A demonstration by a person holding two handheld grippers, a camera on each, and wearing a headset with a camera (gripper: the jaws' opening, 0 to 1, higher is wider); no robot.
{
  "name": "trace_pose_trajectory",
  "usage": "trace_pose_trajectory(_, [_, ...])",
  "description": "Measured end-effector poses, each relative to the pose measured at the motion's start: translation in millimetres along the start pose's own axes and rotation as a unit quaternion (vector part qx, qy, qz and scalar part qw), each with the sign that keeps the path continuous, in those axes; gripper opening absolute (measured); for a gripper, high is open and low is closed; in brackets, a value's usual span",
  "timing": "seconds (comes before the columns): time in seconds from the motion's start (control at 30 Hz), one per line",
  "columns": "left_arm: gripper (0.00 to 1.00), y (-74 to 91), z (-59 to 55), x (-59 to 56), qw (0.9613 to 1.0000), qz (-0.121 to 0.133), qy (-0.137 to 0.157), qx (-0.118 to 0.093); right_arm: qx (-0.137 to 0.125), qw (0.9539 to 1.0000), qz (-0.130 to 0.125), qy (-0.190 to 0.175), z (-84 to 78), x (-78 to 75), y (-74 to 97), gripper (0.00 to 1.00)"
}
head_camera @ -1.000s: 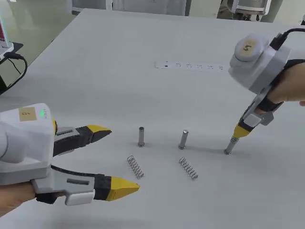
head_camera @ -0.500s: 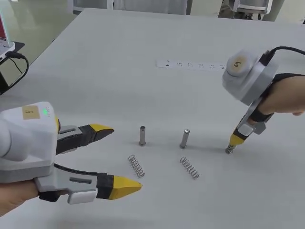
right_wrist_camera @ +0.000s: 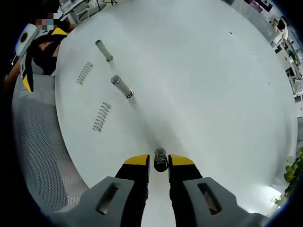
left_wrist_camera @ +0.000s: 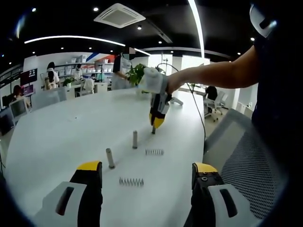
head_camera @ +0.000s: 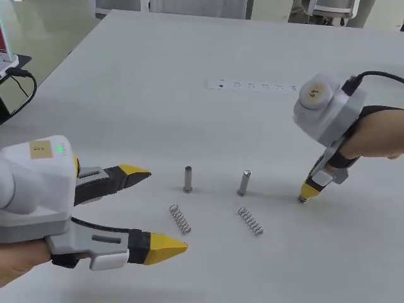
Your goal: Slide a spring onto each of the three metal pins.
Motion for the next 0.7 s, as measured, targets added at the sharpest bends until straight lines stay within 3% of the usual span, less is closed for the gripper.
trace_pose_trajectory(0.47, [0.73, -0.2, 0.8, -1.6, 1.0000, -0.003, -0.002, 0.000, -0.051, 0.9986, -0.016, 0.002, 8.0, -3.8, 28.4, 0.18])
trace_pose_trajectory(0.7, [0.73, 0.5, 0.2, -2.1, 1.0000, -0.003, -0.003, 0.000, -0.088, 0.9957, -0.030, 0.006, 11.9, -1.0, 48.2, 0.18])
Point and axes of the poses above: the centre of the closed fingertips' face, and the gripper's own axes: y roughly backward along the fingers, x roughly to its left, z roughly out of its top, the point moved 2 cm from there along y, roughly backward along the fingers, and after that the axes turned 10 degrees about -y, right-handed, at the moved point
